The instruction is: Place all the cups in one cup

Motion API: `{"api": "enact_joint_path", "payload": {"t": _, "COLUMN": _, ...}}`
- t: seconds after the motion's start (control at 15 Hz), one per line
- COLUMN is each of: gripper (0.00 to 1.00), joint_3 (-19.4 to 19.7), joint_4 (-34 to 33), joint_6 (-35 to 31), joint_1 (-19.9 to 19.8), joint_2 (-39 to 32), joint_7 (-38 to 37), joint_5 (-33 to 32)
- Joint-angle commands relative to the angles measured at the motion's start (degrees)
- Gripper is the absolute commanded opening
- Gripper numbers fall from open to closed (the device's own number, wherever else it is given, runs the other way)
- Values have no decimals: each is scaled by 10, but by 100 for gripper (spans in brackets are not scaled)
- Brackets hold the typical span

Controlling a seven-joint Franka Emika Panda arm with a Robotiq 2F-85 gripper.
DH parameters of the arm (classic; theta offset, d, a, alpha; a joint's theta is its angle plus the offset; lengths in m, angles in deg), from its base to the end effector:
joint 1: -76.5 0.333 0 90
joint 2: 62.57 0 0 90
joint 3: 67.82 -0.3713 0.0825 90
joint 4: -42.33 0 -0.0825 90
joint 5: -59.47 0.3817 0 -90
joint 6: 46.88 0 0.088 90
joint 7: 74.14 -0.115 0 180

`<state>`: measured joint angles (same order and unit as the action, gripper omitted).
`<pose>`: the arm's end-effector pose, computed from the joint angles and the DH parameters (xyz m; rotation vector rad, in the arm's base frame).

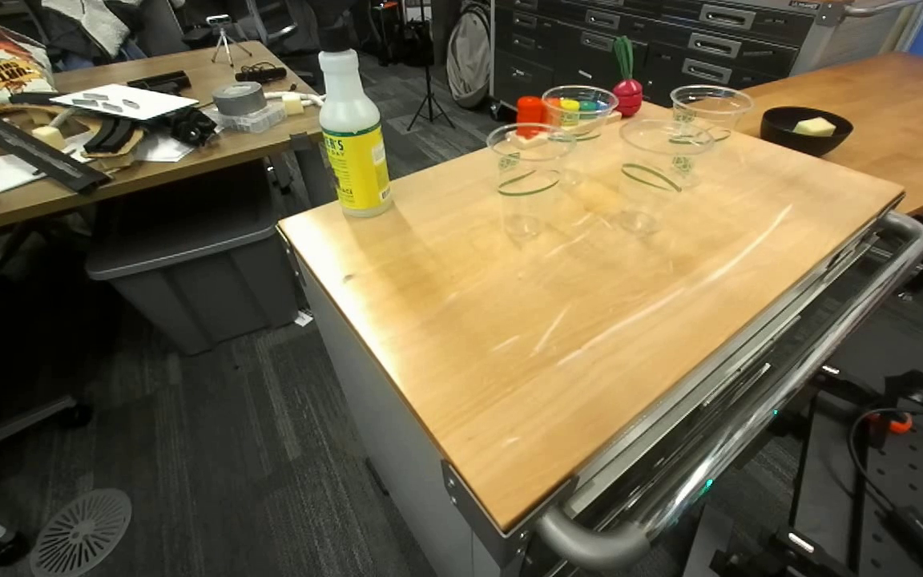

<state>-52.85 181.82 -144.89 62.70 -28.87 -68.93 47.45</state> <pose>0.2717 -0.1901 0.5292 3.0745 -0.4853 -0.2470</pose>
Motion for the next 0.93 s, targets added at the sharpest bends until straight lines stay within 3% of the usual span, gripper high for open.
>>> {"api": "enact_joint_path", "payload": {"t": 0.0, "gripper": 100, "joint_3": 38, "joint_4": -68, "joint_6": -20, "joint_1": 1, "joint_2": -63, "joint_7": 29, "joint_5": 40}}
{"api": "enact_joint_path", "payload": {"t": 0.33, "gripper": 100, "joint_3": 53, "joint_4": -149, "joint_6": -46, "joint_1": 8, "joint_2": -171, "joint_7": 53, "joint_5": 94}}
{"api": "enact_joint_path", "payload": {"t": 0.87, "gripper": 100, "joint_3": 36, "joint_4": -250, "joint_6": -45, "joint_1": -7, "joint_2": -355, "joint_7": 29, "joint_5": 87}}
